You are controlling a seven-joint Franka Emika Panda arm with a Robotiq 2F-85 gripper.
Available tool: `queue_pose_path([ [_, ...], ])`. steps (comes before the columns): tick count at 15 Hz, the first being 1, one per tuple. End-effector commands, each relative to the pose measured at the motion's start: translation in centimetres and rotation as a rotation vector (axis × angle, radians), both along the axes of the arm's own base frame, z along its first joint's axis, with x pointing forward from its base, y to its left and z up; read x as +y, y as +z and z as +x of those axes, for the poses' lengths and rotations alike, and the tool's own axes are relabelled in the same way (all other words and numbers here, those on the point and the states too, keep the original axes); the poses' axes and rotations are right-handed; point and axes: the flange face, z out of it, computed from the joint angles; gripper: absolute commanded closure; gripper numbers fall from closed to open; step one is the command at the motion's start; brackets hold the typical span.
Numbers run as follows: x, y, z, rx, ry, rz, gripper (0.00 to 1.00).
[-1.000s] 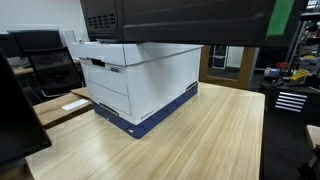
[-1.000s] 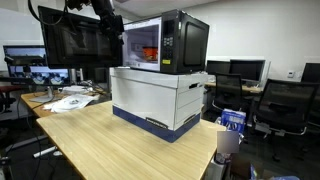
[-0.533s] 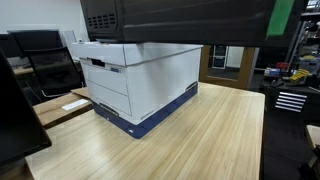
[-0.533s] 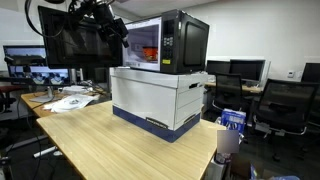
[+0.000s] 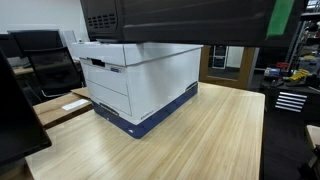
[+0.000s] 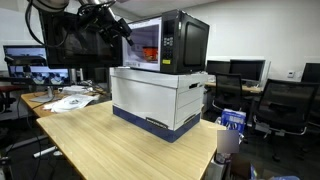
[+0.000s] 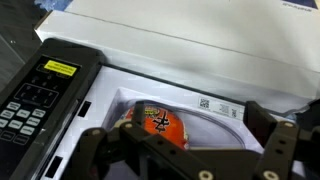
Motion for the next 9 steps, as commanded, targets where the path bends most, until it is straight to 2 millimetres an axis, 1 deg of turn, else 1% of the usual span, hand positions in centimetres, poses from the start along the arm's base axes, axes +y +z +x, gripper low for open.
queue_pose_path([
  [1,0.1,-0.7,-0.6,-0.074,0.045,-0.05,0.0],
  [5,-0.4,-1.0,0.2,-0.142,0.076,-0.088,0.0],
  [9,-2.0,-1.2,1.4,-0.205,0.078,-0.115,0.0],
])
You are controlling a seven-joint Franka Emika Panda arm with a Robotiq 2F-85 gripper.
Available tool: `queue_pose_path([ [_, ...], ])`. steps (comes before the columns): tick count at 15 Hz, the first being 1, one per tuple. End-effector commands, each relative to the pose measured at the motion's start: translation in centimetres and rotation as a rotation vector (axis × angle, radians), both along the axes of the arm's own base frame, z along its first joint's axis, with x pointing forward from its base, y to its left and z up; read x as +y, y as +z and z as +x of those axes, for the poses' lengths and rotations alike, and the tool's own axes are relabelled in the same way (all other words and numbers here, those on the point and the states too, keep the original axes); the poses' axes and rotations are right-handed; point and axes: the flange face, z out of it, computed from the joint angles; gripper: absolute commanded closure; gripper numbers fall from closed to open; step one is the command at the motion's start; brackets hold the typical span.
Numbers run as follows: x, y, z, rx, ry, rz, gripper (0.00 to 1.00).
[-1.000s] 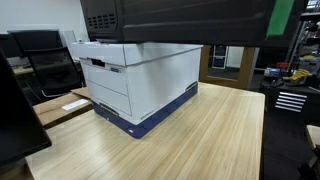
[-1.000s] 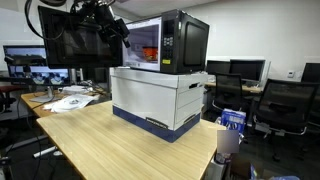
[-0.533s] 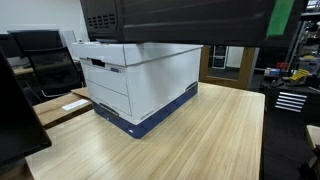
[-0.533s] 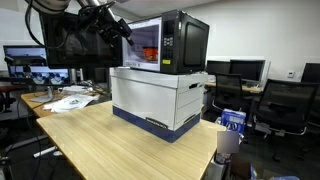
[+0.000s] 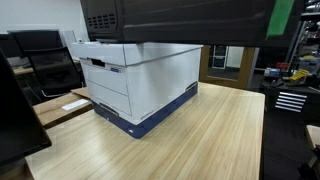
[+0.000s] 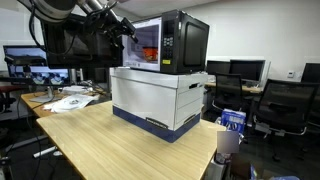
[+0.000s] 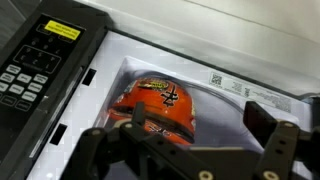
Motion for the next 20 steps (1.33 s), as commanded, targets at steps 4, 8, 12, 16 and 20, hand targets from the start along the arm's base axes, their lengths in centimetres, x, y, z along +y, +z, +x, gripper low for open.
queue_pose_path([
  [4,-3.0,-1.1,2.0,-0.069,-0.008,-0.045,0.0],
  [8,-2.4,-1.2,2.7,-0.108,0.041,-0.071,0.0],
  [12,-1.5,-0.9,2.9,-0.201,0.047,-0.028,0.0],
  [16,-1.4,-1.2,2.9,-0.251,0.051,-0.012,0.0],
  [20,-1.9,-2.1,2.7,-0.26,0.017,0.037,0.0],
])
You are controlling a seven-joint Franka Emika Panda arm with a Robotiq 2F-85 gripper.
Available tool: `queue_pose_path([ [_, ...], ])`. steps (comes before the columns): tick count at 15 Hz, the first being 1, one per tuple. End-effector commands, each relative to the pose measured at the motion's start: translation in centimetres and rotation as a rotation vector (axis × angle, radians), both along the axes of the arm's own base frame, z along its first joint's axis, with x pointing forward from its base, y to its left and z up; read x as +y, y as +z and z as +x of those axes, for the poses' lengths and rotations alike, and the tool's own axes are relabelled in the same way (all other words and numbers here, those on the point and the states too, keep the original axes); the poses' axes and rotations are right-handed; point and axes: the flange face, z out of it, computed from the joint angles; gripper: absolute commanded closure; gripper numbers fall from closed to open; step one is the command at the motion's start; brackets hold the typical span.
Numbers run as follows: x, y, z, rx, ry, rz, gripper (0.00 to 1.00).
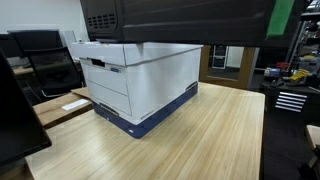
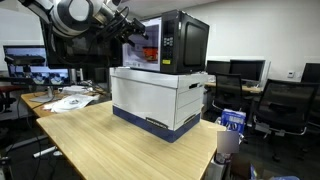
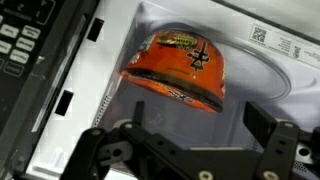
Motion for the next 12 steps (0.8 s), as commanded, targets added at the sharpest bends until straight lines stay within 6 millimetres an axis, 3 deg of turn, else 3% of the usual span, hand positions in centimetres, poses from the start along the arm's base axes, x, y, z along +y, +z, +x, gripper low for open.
queue_pose_path([
  [1,-0.3,-1.2,-0.1,-0.014,-0.024,0.054,0.0],
  [11,1.1,-0.1,0.6,-0.1,0.163,-0.275,0.0],
  [12,1.4,1.7,0.7,-0.101,0.188,-0.333,0.0],
])
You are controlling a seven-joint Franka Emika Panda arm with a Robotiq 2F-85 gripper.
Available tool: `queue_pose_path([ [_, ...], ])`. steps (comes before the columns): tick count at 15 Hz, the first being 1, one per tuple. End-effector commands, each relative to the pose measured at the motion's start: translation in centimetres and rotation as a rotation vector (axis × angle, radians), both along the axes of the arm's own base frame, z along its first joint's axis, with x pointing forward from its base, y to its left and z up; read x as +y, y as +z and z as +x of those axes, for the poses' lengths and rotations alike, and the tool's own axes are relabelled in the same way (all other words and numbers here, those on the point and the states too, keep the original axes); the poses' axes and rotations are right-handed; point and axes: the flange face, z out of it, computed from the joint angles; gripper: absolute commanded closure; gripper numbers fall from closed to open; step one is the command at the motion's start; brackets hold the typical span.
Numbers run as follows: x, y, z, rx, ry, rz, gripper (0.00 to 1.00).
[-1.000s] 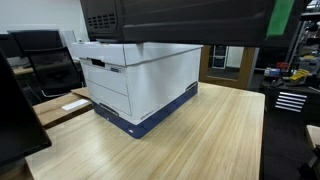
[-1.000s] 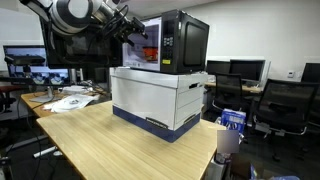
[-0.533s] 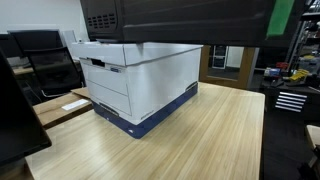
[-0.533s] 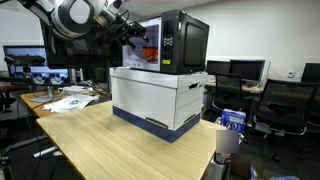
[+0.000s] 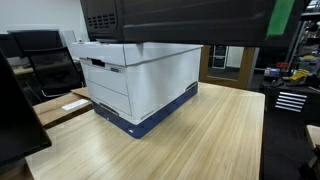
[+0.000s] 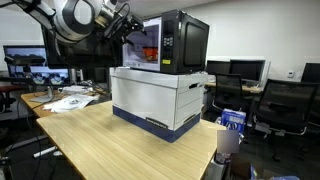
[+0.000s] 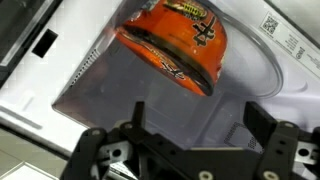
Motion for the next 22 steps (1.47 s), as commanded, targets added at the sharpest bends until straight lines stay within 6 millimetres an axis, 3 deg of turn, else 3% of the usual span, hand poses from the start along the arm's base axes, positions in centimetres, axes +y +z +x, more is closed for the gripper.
queue_pose_path([
  [1,-0.2,1.7,0.6,-0.018,0.053,-0.152,0.0],
  [5,-0.7,3.4,0.9,-0.039,0.078,-0.264,0.0],
  [6,-1.0,3.1,0.9,-0.03,0.079,-0.285,0.0],
  [8,-1.8,0.5,0.7,0.055,0.076,-0.319,0.0],
  [12,-2.3,-1.7,0.7,0.167,0.086,-0.355,0.0],
  [19,-1.8,-2.7,0.9,0.18,0.14,-0.433,0.0],
  [22,-1.7,-2.3,1.2,0.16,0.154,-0.473,0.0],
])
